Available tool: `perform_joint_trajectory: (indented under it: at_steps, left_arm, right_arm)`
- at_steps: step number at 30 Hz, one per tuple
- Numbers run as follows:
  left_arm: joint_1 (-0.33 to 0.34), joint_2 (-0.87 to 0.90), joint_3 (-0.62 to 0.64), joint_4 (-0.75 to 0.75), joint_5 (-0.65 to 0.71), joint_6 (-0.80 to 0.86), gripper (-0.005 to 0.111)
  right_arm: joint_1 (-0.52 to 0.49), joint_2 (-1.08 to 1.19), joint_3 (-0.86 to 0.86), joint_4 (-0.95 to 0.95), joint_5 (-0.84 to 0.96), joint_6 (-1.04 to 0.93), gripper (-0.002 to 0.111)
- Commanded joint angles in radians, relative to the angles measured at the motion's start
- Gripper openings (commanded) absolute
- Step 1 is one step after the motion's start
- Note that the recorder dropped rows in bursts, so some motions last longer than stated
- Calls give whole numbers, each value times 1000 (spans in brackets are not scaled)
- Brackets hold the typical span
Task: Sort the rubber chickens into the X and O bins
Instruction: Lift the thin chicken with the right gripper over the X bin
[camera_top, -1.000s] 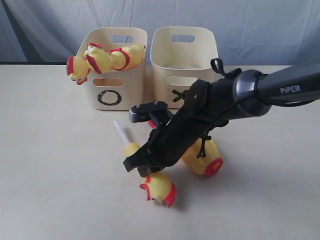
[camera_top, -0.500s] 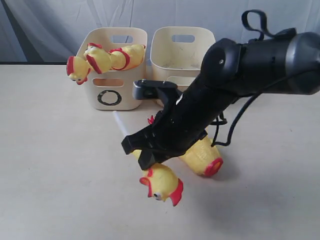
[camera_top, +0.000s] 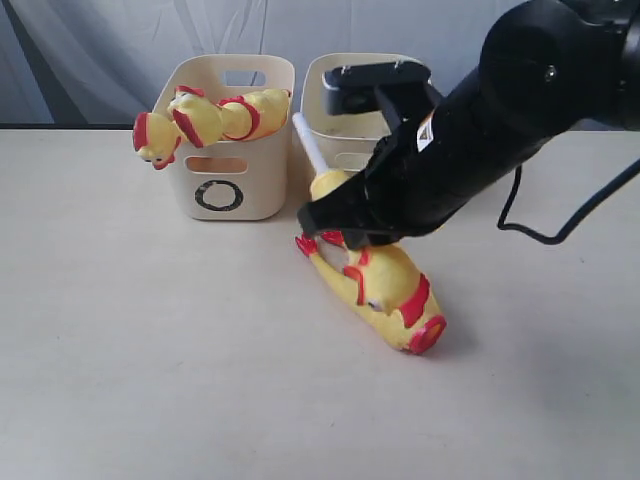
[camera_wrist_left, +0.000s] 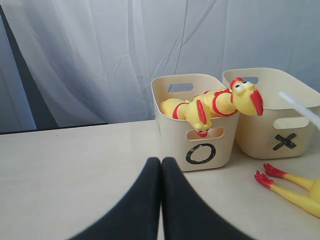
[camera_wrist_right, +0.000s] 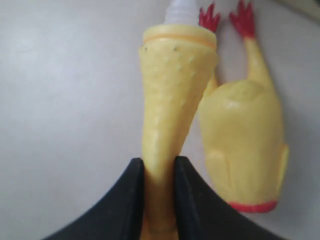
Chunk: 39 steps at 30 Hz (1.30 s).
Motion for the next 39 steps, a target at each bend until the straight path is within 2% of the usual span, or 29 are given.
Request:
perform_joint_trajectory:
  at_steps: [1,8,11,14,19,24,26,33,39]
  left_arm:
    - [0,-4,6,-2,-6,-5,0]
    - [0,-4,6,-2,-6,-5,0]
    - [0,-4,6,-2,-6,-5,0]
    - [0,-4,6,-2,-6,-5,0]
    - [0,-4,6,-2,-6,-5,0]
    - [0,-4,6,-2,-6,-5,0]
    - [0,-4,6,-2,-6,-5,0]
    - [0,-4,6,-4,-6,-5,0]
    - [0,-4,6,-4,-6,-5,0]
  right_arm:
    - [-4,-23,1,-162,-142,147,-1]
    - [-7,22,1,-471,-420,346,-1]
    - [-55,61,1,-605,-506,439,-1]
    - [-118,95,1,-620,-566,441,-1]
    - [-230,128,1,-616,-817,474,-1]
    - [-283,201,1,-508,-1013,461,-1]
    - [-295,234,1,-431,-1072,389,-1]
    - [-295,310,1,-64,-1263,-63,-1]
    - [-295,380,1,70,-1375,-121,-1]
